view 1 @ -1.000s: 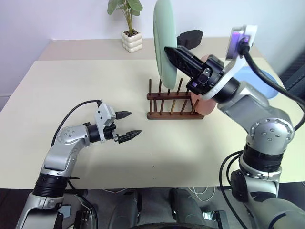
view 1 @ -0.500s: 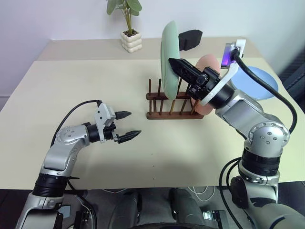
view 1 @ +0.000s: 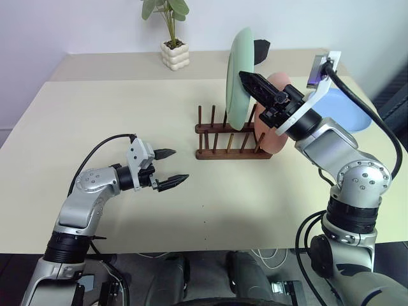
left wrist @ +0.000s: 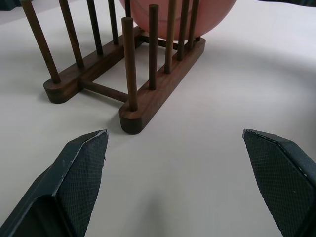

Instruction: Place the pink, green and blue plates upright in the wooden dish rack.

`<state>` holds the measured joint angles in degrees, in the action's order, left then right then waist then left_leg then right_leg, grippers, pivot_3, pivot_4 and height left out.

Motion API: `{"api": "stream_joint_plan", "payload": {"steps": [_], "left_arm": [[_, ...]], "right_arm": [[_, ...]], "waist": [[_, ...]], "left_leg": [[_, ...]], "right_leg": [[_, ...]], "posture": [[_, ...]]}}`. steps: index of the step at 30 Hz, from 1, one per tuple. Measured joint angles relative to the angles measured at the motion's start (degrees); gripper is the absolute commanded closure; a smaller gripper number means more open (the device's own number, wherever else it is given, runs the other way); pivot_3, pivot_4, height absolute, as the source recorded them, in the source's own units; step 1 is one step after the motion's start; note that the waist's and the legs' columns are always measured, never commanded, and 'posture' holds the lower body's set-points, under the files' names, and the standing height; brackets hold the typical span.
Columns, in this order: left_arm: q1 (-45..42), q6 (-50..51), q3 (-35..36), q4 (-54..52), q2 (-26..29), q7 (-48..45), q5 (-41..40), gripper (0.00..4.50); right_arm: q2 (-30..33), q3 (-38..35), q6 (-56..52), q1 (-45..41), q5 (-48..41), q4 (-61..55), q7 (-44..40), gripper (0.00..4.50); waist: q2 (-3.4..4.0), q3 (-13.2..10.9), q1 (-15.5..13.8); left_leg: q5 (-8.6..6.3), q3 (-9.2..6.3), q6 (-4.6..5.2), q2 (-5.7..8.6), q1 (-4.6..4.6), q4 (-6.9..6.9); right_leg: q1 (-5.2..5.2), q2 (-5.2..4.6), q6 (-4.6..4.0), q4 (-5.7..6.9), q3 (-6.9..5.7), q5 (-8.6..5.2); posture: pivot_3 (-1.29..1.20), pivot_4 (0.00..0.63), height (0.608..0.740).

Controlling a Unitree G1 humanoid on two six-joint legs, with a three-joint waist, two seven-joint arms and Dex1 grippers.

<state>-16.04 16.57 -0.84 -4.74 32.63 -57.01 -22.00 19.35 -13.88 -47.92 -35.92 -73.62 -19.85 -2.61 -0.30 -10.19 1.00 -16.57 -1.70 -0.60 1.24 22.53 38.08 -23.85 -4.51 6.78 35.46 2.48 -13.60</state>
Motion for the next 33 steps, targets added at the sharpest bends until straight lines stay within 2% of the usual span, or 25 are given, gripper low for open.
{"api": "stream_joint_plan", "payload": {"steps": [24, 25, 27, 33], "left_arm": [[0.0, -0.01, -0.03, 0.0, -0.11, 0.09, 0.01, 0.0], [0.0, -0.01, -0.03, 0.0, -0.11, 0.09, 0.01, 0.0], [0.0, -0.01, -0.03, 0.0, -0.11, 0.09, 0.01, 0.0], [0.0, 0.0, -0.03, -0.01, -0.11, 0.08, 0.01, 0.0]], "right_arm": [[0.17, -1.13, 0.01, 3.19, -4.25, 3.1, 3.75, 4.42], [0.16, -1.13, 0.02, 3.37, -4.25, 3.11, 3.79, 3.81], [0.15, -1.13, 0.05, 3.57, -4.31, 3.11, 3.89, 3.03], [0.14, -1.13, 0.38, 3.93, -4.35, 3.11, 4.01, 0.03]], "waist": [[0.0, 0.0, 0.0], [0.0, 0.0, 0.0], [0.0, 0.0, 0.0], [0.0, 0.0, 0.0]], "left_leg": [[0.0, 0.0, 0.0, -0.01, 0.0, 0.0], [0.0, 0.01, 0.0, -0.01, 0.0, 0.0], [0.0, 0.01, 0.0, -0.01, 0.0, 0.0], [0.0, 0.01, 0.0, -0.01, 0.0, 0.0]], "right_leg": [[0.0, 0.0, 0.0, 0.0, 0.01, 0.0], [0.0, 0.0, 0.0, 0.0, 0.01, 0.0], [0.0, 0.0, 0.0, 0.0, 0.01, 0.0], [0.0, 0.0, 0.0, 0.0, 0.01, 0.0]], "posture": [[0.0, 0.15, 0.74], [0.0, 0.15, 0.74], [0.0, 0.15, 0.74], [0.0, 0.15, 0.74]]}}
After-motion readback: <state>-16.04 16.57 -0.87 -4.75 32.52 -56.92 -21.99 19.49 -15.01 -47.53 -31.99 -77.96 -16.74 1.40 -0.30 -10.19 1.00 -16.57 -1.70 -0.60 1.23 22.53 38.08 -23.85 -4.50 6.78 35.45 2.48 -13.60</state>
